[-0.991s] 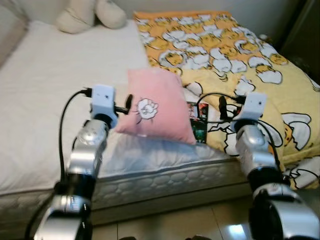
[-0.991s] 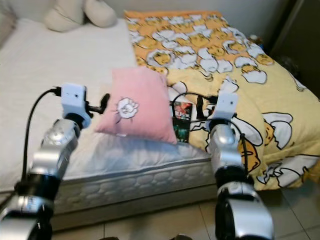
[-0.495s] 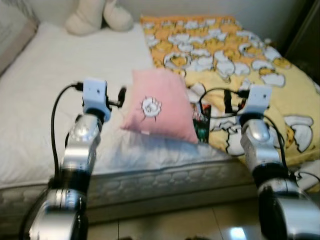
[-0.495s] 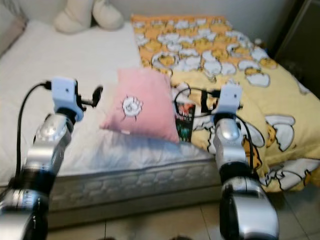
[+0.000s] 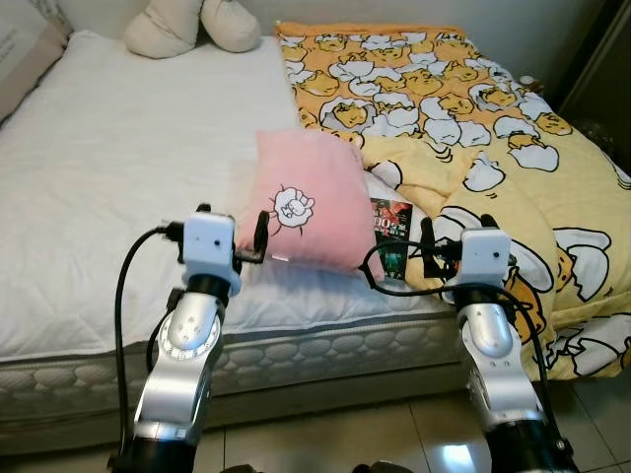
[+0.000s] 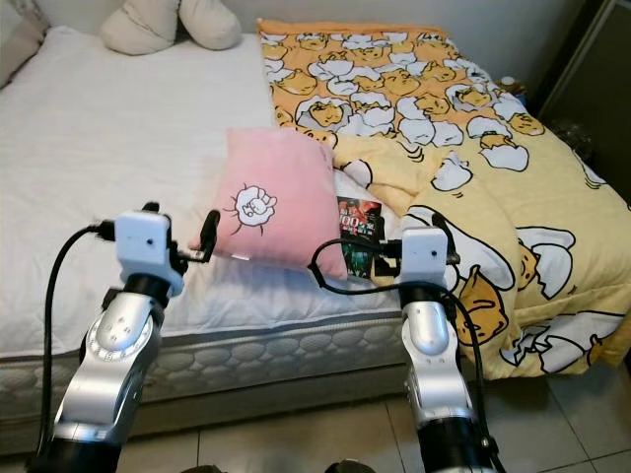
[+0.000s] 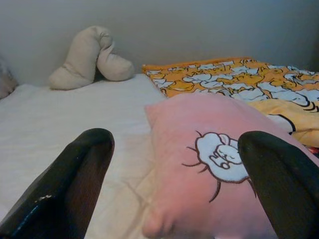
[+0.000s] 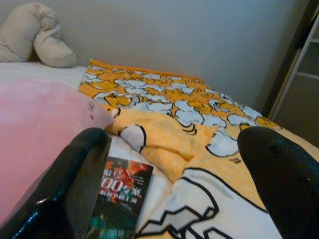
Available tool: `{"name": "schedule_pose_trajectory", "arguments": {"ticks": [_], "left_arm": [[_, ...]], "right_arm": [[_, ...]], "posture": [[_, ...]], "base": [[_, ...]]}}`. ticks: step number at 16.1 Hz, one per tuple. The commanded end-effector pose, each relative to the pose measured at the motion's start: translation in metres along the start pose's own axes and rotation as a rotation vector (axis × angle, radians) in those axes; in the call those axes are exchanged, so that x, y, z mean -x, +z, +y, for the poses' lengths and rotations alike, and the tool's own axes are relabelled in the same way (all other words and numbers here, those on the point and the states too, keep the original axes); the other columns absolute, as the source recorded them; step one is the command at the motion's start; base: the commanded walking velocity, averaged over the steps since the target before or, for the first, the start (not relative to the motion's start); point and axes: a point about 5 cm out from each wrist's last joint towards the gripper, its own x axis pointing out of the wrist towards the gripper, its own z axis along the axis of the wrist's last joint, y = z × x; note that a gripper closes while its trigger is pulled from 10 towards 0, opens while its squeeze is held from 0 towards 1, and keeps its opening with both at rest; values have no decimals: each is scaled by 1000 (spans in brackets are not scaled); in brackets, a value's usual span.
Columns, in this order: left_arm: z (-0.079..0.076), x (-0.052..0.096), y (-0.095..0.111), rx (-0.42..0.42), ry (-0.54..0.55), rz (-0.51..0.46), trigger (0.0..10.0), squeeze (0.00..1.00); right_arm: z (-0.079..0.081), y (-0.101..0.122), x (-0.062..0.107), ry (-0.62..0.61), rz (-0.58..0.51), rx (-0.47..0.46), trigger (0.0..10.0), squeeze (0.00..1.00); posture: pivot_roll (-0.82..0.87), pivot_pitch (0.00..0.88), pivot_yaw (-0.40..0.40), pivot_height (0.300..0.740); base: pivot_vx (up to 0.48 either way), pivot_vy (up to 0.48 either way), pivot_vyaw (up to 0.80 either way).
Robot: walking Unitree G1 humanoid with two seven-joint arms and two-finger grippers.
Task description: Clean up the room
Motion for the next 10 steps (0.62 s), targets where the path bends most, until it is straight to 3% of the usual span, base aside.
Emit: {"name": "schedule_pose_trajectory", "arguments": {"ticks": [1, 3, 5, 10], "left_arm": [[0, 4, 2, 13, 10, 8, 10000, 0], [10, 15, -14, 30, 104, 97, 10000, 0], [10, 11, -11, 7, 97, 84, 10000, 0], [7, 9, -8, 6, 61, 93, 10000, 0]], "right_arm": [[-4, 3, 1, -22, 1, -16, 10000, 0], [-2, -7, 15, -1, 47, -73, 10000, 0], [0, -5, 13, 11, 42, -75, 10000, 0], [-5, -1, 6, 11, 45, -66, 10000, 0]], "posture": [[-14, 0, -20, 736], [-19, 0, -20, 736], [-16, 0, -19, 736], [-14, 0, -19, 736]], "base": [[0, 0, 0], [319, -285, 0], [345, -330, 0], [352, -322, 471]]}}
